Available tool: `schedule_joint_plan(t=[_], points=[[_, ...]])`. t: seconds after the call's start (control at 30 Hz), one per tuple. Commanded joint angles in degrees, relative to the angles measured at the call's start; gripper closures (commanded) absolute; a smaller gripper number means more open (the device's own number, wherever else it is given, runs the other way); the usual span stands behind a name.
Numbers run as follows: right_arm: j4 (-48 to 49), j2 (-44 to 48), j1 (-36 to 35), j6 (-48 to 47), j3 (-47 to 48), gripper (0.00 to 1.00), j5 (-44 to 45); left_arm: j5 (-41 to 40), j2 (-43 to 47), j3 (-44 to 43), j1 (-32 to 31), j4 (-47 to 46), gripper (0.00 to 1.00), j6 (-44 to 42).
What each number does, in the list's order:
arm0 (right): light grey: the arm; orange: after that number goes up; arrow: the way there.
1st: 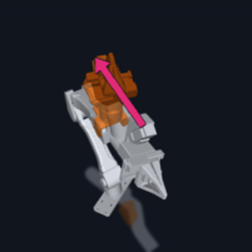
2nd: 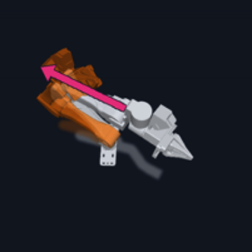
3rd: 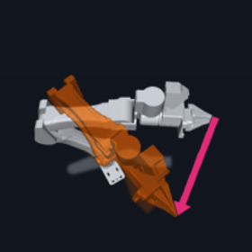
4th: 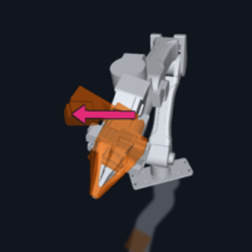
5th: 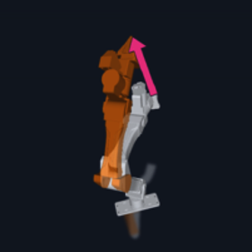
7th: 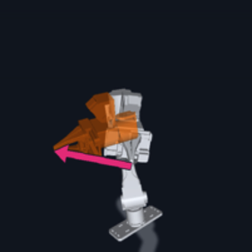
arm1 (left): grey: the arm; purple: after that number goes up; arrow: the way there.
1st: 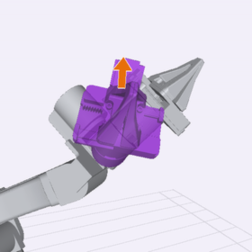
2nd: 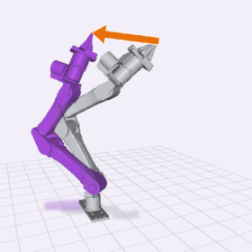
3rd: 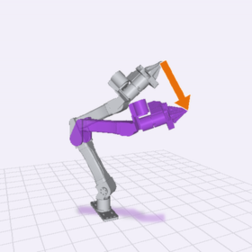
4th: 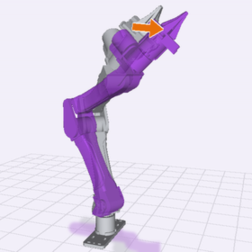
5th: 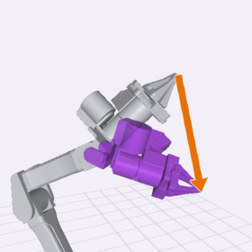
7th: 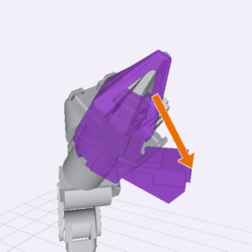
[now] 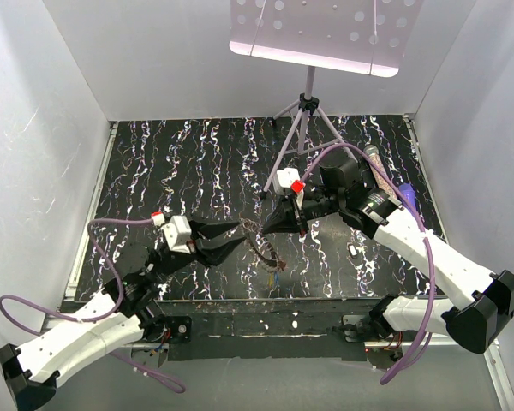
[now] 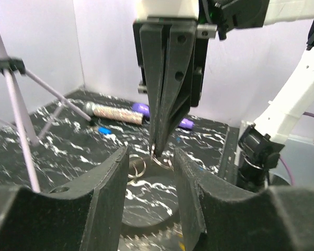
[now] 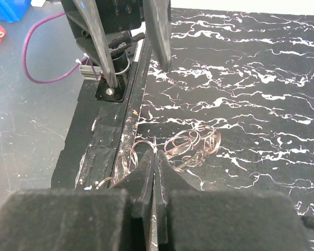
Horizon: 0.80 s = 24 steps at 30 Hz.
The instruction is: Put the keys on the keyring
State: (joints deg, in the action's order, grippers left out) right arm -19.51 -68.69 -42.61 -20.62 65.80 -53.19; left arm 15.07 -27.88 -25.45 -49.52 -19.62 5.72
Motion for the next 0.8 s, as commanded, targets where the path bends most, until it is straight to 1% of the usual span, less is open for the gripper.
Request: schedule_joint_plan(t=[0.0,0.07,0.2,0.37,0.63,0.77], points=[[3.25,0.83,0.16,1.99,1.79,0.99,1.51,-0.57,-3.49,-2.4,0.47,6.52,0.62,8.07],[3.34,0.83,0.25,2.08,1.7,0.99,1.86,0.39,-6.12,-3.46,0.47,6.87,0.62,10.62],[3.51,0.83,0.25,2.17,1.52,0.99,2.12,1.54,-9.03,-3.82,0.56,4.59,0.63,14.49],[3.51,0.83,0.16,2.25,1.26,0.99,2.3,1.28,-10.96,-4.6,0.74,4.67,0.7,16.61],[3.77,0.75,0.16,2.25,1.08,0.99,2.56,2.33,-13.6,-4.96,1.0,1.34,0.71,19.59],[3.86,0.75,0.16,2.25,1.0,0.99,2.56,3.29,-14.83,-5.22,1.35,1.07,0.77,20.65]])
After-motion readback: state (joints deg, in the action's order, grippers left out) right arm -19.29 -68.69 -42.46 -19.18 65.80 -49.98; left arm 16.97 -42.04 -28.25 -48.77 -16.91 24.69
